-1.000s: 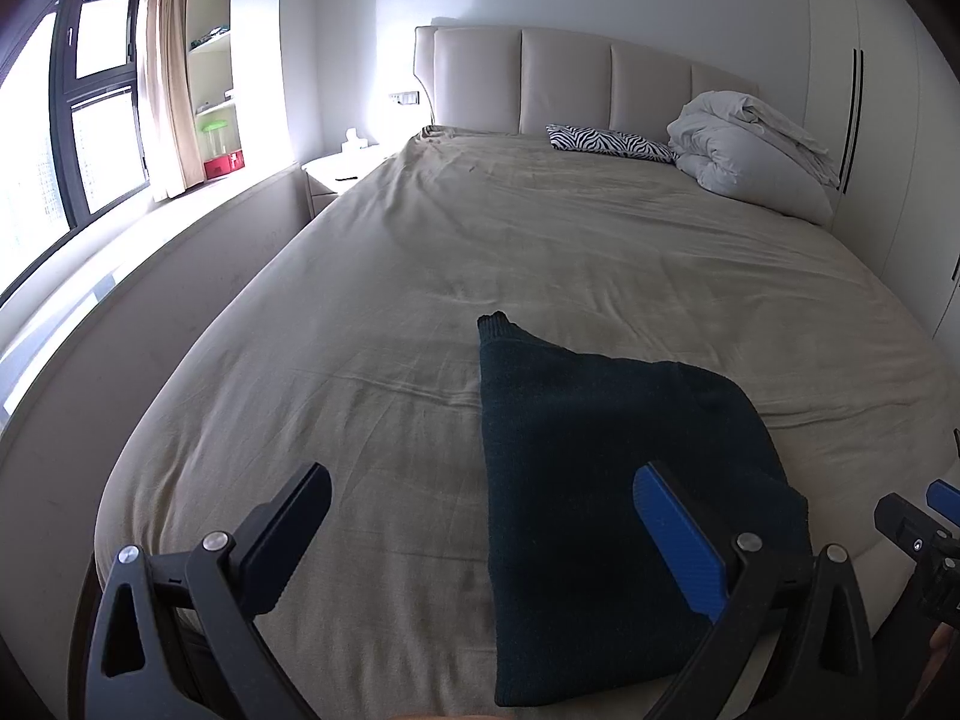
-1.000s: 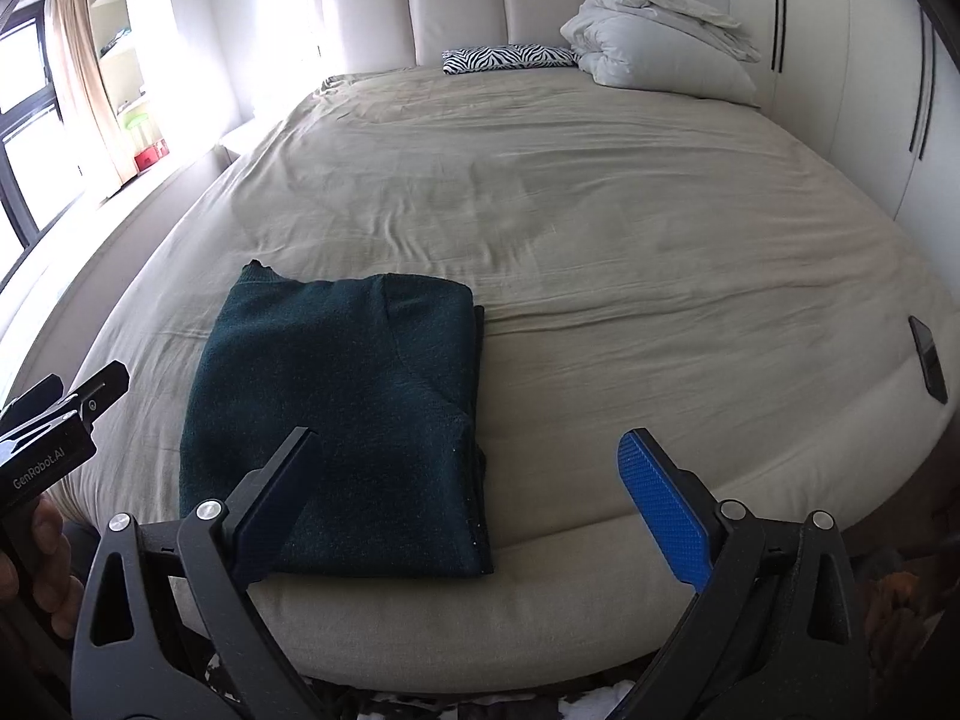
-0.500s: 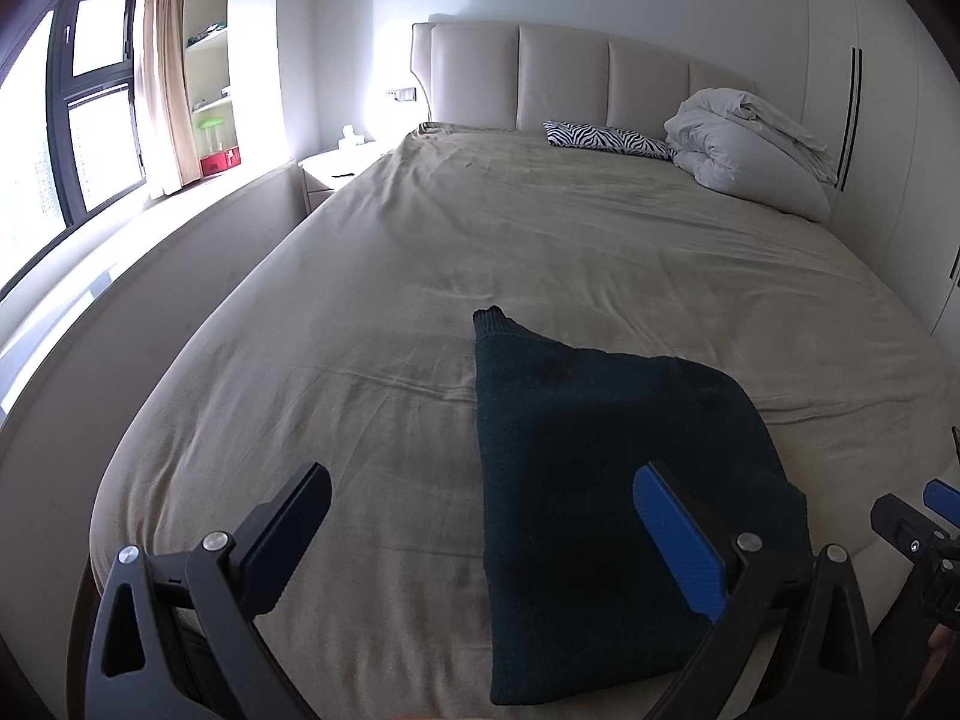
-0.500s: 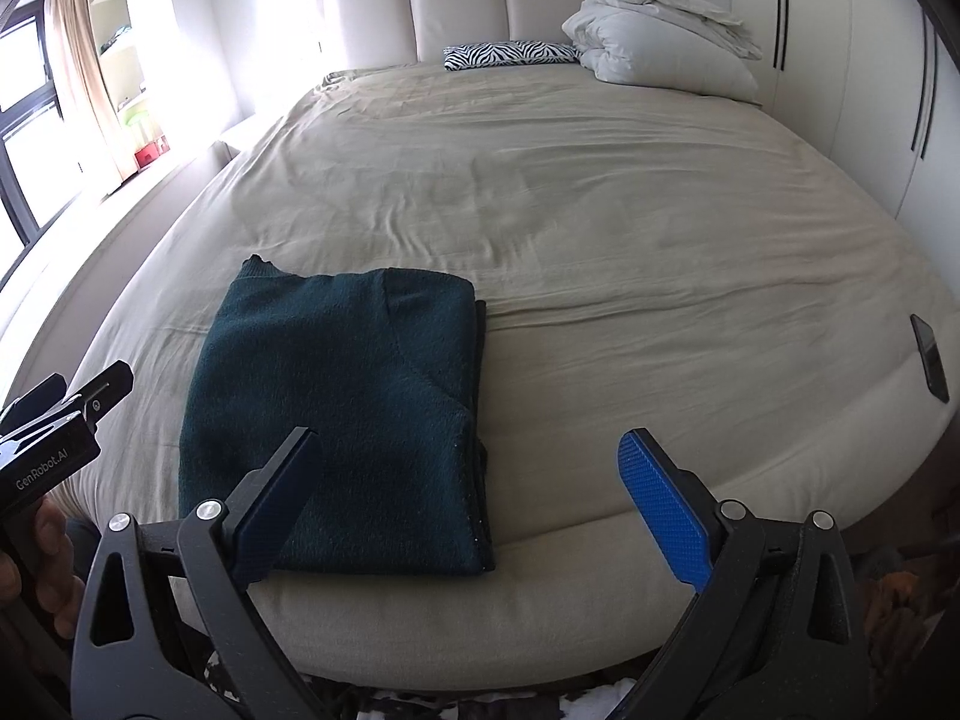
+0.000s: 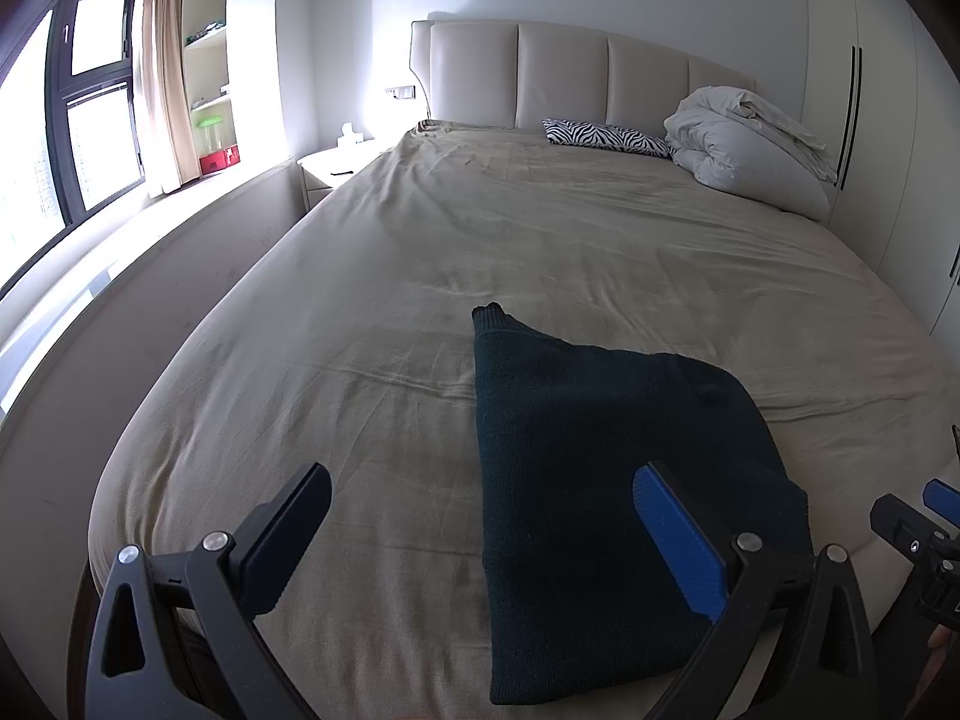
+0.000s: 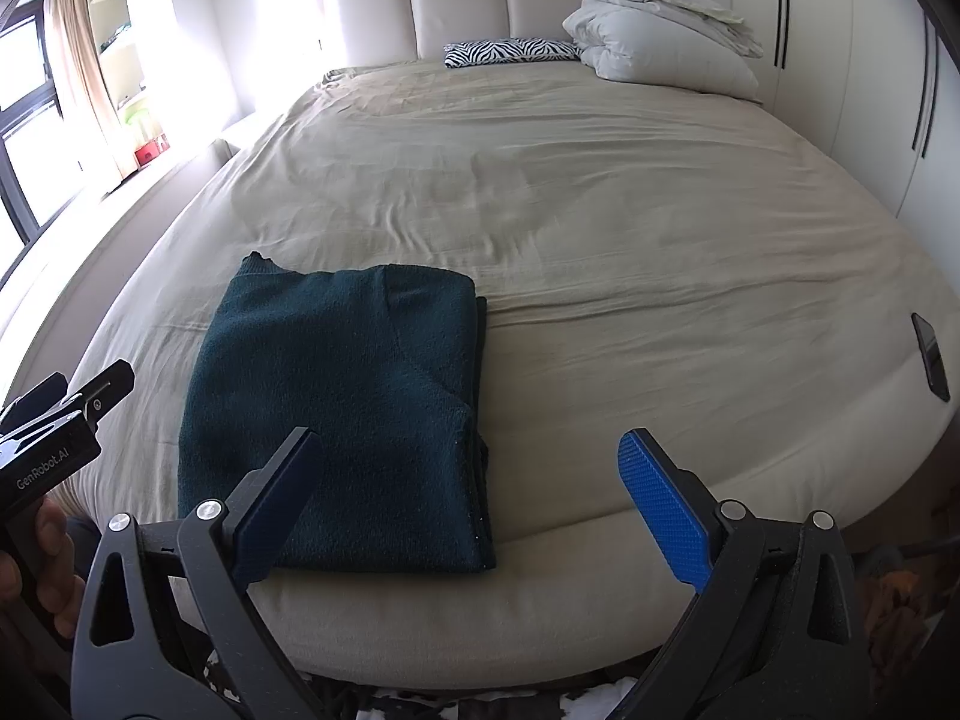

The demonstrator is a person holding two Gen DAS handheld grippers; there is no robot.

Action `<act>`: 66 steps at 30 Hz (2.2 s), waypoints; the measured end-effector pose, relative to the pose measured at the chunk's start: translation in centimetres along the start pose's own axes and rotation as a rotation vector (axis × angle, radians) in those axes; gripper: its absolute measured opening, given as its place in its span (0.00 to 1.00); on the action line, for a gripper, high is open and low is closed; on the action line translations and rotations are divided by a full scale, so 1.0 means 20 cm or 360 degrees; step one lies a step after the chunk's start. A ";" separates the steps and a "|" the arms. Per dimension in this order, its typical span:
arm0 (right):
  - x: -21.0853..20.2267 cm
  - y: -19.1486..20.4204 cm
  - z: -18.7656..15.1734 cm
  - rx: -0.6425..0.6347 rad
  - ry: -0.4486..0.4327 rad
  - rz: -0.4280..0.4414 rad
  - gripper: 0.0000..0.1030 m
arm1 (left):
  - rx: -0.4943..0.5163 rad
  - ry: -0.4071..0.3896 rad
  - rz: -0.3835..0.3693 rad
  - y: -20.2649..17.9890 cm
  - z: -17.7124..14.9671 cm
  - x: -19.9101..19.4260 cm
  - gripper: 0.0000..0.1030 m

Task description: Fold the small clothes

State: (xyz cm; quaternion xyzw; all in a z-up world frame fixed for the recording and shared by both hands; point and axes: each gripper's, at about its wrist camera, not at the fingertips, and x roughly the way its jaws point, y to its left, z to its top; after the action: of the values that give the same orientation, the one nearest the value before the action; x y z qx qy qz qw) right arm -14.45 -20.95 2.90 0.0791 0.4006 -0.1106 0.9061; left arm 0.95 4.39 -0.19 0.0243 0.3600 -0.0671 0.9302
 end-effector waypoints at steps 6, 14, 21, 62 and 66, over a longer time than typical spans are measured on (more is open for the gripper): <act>0.00 0.00 0.00 0.0000 0.0000 0.0001 0.98 | 0.0001 -0.0001 -0.0001 0.00 0.00 0.00 1.00; 0.00 0.00 0.00 0.0000 0.0000 0.0001 0.98 | 0.0000 -0.0001 0.0000 0.00 0.00 0.00 1.00; 0.00 0.00 0.00 0.0000 0.0002 -0.0001 0.98 | 0.0000 0.0000 0.0000 0.00 0.00 0.00 1.00; 0.01 -0.01 -0.02 -0.0004 0.0011 0.0001 0.98 | -0.0001 0.0003 0.0000 0.00 0.00 0.00 1.00; 0.01 -0.01 -0.02 -0.0003 0.0012 0.0002 0.98 | 0.0000 0.0002 -0.0001 0.00 0.00 0.00 1.00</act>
State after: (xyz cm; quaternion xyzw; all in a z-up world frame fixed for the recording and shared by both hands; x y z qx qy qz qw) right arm -14.61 -21.19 2.47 0.0787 0.4040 -0.1094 0.9048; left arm 0.96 4.40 -0.24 0.0242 0.3606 -0.0672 0.9300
